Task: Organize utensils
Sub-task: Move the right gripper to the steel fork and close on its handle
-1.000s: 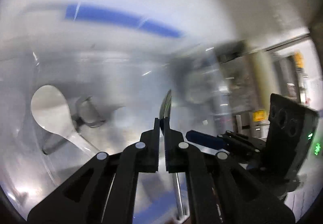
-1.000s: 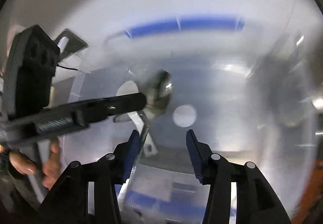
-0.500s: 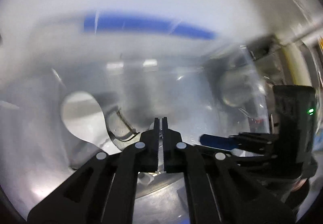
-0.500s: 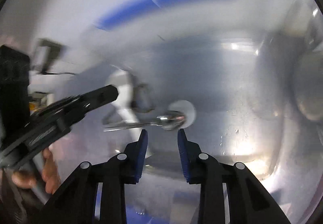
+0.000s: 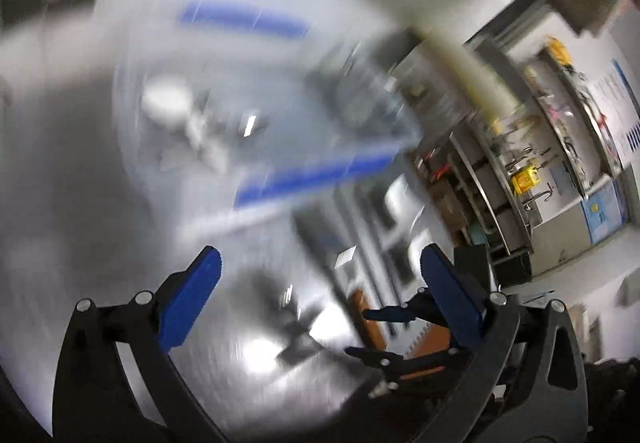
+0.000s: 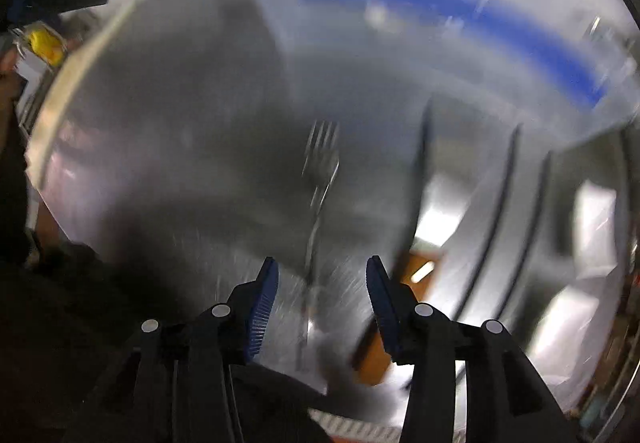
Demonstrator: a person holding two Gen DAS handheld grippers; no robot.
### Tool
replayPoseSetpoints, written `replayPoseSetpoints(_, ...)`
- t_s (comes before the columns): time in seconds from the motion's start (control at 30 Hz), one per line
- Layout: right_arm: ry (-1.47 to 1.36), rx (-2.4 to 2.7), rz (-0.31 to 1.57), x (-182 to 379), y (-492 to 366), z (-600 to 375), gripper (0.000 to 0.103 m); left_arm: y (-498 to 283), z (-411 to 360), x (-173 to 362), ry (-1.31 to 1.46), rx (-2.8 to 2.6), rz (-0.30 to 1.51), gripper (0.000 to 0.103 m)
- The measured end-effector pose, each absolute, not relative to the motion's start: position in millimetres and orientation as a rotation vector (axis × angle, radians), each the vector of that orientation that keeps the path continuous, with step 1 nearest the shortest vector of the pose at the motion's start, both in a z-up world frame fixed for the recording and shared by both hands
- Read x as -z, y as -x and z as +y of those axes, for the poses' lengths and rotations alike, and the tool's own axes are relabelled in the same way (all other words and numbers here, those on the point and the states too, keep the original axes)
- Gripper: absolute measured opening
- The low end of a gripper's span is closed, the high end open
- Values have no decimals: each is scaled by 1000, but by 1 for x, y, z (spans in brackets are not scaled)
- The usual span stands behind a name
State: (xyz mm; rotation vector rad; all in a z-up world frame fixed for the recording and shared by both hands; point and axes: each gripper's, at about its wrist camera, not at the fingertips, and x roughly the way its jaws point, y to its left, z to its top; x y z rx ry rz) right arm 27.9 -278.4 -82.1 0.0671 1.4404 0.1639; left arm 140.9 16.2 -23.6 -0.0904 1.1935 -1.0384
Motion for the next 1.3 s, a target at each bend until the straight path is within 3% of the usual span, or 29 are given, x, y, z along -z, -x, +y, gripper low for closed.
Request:
replayPoseSetpoints(0.1,-30,-118,1498,114,-18,-263,46,-135,23,76,118,943,1344,96)
replayPoseSetpoints(0.17,-37,-106,1516,125,-15,-258,40,-134,28,101,133,908,1403,96)
replayPoseSetpoints(0.27,-4,-78,1496,126,-13,-253,23,-126,24,125,157,893,1465,96)
replayPoseSetpoints(0.3,-15,-58,1498,127,-14,-254,10,-124,18,134,164,897,1475,96)
replayPoseSetpoints(0.53,-348,-143,1534,136,-6,-281,9,-116,-1,167,243,866,1588,96)
replayPoseSetpoints(0.7,-418,-165,1514,139,6,-293,9,-108,-12,164,226,870,1589,94)
replayPoseSetpoints(0.83,-392,-173,1506,140,9,-292,9,-103,-22,166,236,874,1609,69)
replayPoseSetpoints(0.97,-380,-184,1495,137,14,-282,9,-98,-31,169,245,865,1632,55)
replayPoseSetpoints(1.0,-380,-186,1494,136,15,-281,9,-97,-33,169,226,845,1627,43)
replayPoseSetpoints(1.03,-382,-188,1493,136,15,-281,10,-97,-33,171,203,812,1628,21)
replayPoseSetpoints(1.07,-388,-191,1491,137,16,-280,10,-98,-33,175,212,795,1641,16)
replayPoseSetpoints(1.3,-391,-212,1492,140,17,-292,12,-97,-34,172,227,808,1625,8)
